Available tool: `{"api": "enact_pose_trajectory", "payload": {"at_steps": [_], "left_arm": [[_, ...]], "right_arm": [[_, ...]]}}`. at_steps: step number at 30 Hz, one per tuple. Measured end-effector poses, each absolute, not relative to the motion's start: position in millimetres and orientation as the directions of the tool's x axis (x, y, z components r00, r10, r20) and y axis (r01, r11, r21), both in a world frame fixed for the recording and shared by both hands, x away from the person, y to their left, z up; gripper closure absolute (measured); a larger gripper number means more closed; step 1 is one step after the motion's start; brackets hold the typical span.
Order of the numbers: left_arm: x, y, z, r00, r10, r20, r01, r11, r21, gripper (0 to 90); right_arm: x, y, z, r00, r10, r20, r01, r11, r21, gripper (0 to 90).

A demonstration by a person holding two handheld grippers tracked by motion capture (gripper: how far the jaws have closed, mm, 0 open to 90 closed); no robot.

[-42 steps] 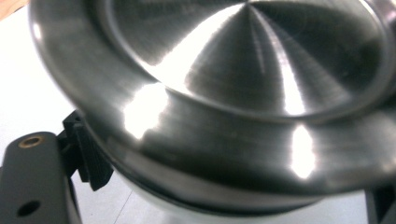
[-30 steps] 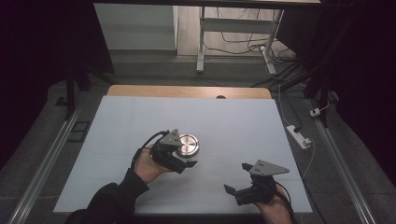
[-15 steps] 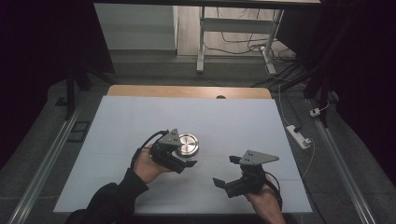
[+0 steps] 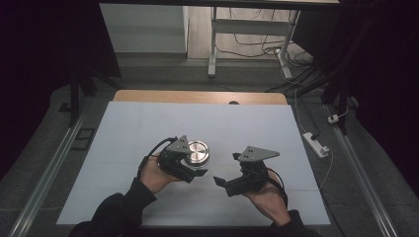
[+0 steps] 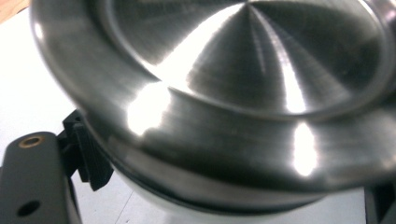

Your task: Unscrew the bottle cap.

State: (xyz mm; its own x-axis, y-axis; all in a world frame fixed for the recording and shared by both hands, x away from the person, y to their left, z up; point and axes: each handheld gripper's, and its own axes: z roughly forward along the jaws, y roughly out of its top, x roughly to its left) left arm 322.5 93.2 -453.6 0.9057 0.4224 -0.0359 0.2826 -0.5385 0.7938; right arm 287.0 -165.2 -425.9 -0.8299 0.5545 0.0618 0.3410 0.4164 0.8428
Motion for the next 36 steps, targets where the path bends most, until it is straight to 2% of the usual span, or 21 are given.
{"api": "enact_pose_trajectory", "payload": {"at_steps": [14,27,33,36], "left_arm": [[322,92,-454,0.909,0.416,-0.032,0.278,-0.547,0.790,15.5],[321,87,-456,0.915,0.401,-0.036,0.276,-0.559,0.782,15.5],[321,86,-456,0.917,0.398,-0.041,0.278,-0.562,0.779,15.5],[321,86,-456,0.917,0.396,-0.044,0.280,-0.562,0.778,15.5]], "right_arm": [[298,-133,-407,-0.858,0.512,0.042,0.292,0.418,0.860,0.0],[310,-113,-410,-0.862,0.506,0.027,0.277,0.425,0.862,0.1],[314,-102,-415,-0.872,0.490,0.017,0.261,0.434,0.862,7.3],[314,-100,-415,-0.889,0.458,0.019,0.243,0.435,0.867,17.5]]}}
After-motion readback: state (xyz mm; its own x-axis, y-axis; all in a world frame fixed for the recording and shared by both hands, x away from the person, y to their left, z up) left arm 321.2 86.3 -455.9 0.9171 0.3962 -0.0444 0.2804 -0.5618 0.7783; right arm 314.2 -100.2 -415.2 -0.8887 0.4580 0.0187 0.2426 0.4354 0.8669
